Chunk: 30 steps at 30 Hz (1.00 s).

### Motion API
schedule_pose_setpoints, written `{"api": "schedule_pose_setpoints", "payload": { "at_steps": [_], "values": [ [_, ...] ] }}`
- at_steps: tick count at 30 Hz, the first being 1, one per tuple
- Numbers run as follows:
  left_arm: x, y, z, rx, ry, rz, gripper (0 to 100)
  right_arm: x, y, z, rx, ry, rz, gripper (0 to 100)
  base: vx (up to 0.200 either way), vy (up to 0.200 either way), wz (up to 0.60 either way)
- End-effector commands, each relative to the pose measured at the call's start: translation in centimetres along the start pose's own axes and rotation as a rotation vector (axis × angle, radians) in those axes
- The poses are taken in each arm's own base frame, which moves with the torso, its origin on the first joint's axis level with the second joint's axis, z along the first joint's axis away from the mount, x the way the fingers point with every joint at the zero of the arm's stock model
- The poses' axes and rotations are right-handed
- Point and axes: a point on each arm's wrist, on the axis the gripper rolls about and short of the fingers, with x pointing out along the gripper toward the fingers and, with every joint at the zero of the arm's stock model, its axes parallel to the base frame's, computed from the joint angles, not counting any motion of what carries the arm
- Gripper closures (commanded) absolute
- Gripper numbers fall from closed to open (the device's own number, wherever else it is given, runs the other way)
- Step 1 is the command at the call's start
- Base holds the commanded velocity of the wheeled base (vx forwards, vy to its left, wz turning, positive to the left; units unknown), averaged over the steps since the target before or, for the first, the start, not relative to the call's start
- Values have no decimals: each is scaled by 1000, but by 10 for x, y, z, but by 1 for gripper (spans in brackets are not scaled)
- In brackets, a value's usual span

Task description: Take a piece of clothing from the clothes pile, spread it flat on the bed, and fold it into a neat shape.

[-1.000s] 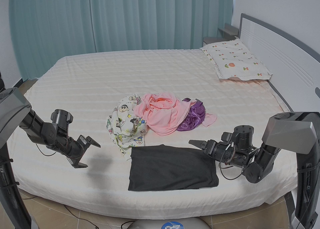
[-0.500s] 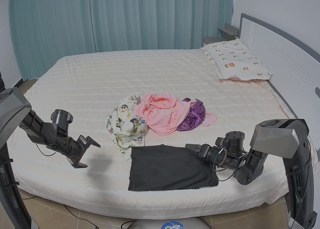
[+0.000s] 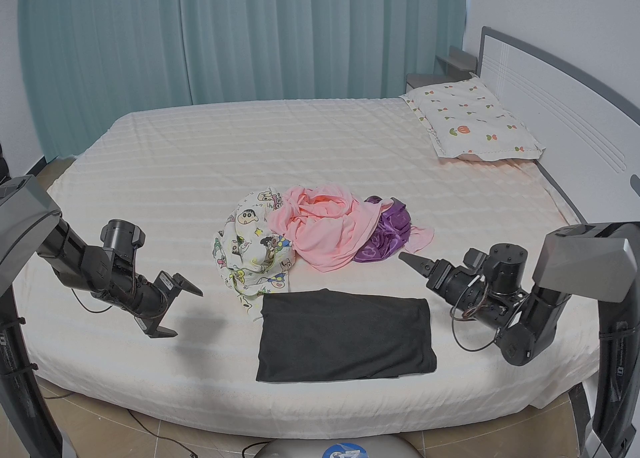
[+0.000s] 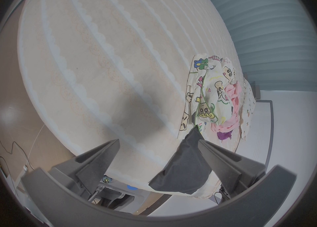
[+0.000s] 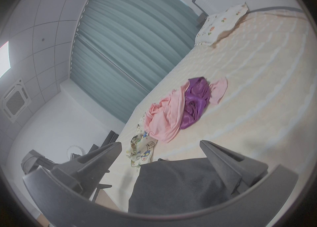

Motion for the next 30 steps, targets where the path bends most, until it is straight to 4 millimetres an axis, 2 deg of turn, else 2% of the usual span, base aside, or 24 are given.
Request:
{"api": "schedule_pose_setpoints", "payload": {
  "at_steps": [1,2,3,7,8,9,14,16,17,18,21,23,26,27,28,30],
  "values": [
    [-23,-9,-4,18,-25,-48,0,-47,16,42,-14,-89,-30,0,0,0,0],
    [-26,-10,-4,20,-29,-52,0,-48,16,42,-14,-90,-33,0,0,0,0],
    [-49,-15,-13,45,-55,-100,0,-65,20,49,-29,-101,-51,0,0,0,0],
    [-90,-29,-31,108,-119,-180,0,-100,32,65,-68,-140,-76,0,0,0,0],
    [-92,-29,-31,110,-123,-182,0,-101,33,65,-69,-140,-76,0,0,0,0],
    [-111,-33,-39,135,-160,-221,0,-118,39,70,-94,-154,-87,0,0,0,0],
    [-163,-42,-57,236,-295,-309,0,-166,61,76,-154,-175,-108,0,0,0,0],
    [-182,-38,-69,287,-363,-321,0,-183,71,77,-176,-184,-104,0,0,0,0],
    [-183,-38,-69,290,-369,-323,0,-184,72,77,-178,-186,-102,0,0,0,0],
    [-200,-32,-81,331,-432,-333,0,-200,81,78,-197,-198,-93,0,0,0,0],
    [-228,-20,-102,399,-536,-353,0,-229,95,75,-235,-199,-97,0,0,0,0],
    [-239,-14,-110,425,-582,-358,0,-241,100,72,-260,-193,-101,0,0,0,0],
    [-262,4,-132,497,-724,-347,0,-271,110,63,-332,-174,-102,0,0,0,0],
    [-263,4,-133,500,-733,-345,0,-272,110,62,-334,-171,-103,0,0,0,0],
    [-274,13,-143,529,-816,-323,0,-287,112,55,-366,-151,-98,0,0,0,0],
    [-281,20,-149,544,-881,-300,0,-298,114,49,-390,-126,-87,0,0,0,0]
  ]
}}
